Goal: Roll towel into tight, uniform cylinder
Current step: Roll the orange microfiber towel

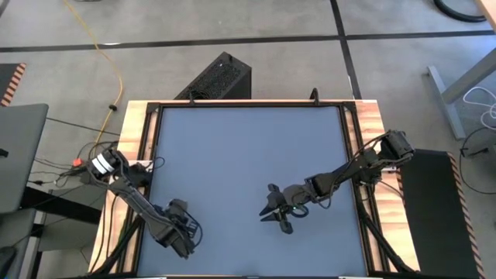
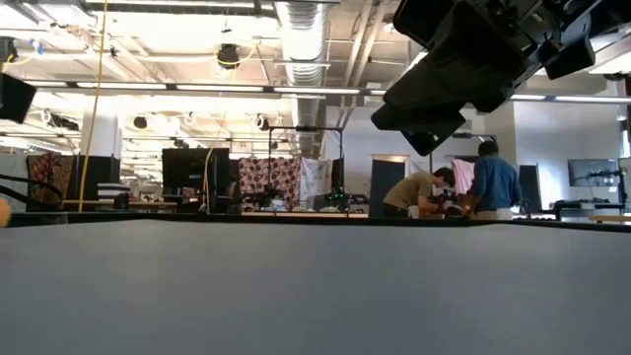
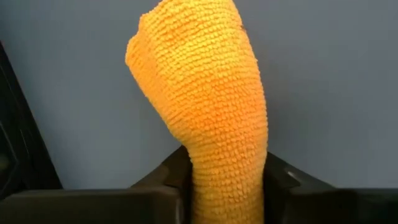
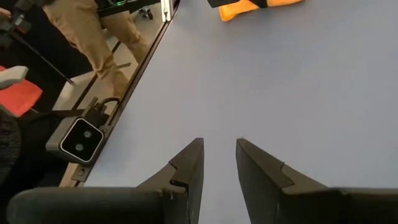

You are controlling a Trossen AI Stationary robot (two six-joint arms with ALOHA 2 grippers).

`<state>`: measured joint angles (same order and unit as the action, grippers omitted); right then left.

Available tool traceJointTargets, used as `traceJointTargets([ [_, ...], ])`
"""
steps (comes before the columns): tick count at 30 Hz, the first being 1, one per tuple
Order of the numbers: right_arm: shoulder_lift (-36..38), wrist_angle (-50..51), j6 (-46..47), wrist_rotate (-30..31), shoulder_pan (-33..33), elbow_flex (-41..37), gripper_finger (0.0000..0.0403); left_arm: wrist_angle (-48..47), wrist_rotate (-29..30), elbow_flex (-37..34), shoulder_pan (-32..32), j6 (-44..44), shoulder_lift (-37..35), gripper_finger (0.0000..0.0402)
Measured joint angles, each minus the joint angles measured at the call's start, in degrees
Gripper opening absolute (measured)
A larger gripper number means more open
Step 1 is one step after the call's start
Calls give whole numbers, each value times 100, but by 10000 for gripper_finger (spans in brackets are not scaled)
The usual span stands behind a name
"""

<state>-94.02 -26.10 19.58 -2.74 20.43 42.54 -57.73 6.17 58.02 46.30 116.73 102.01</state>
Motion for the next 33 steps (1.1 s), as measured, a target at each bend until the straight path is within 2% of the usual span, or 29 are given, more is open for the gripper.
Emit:
traceJointTargets([
  [6,2,21,36,-11,0,0,123,-22,313,-7,-32,-16,-137,152],
  [10,2,27,53,-20,-33,0,123,-27,282,-7,-28,-73,-241,175],
  [21,2,29,54,-44,-76,0,123,-26,156,10,-214,-469,-268,196],
  [33,2,34,46,-53,-107,0,122,-443,164,508,-548,-1154,-268,228],
])
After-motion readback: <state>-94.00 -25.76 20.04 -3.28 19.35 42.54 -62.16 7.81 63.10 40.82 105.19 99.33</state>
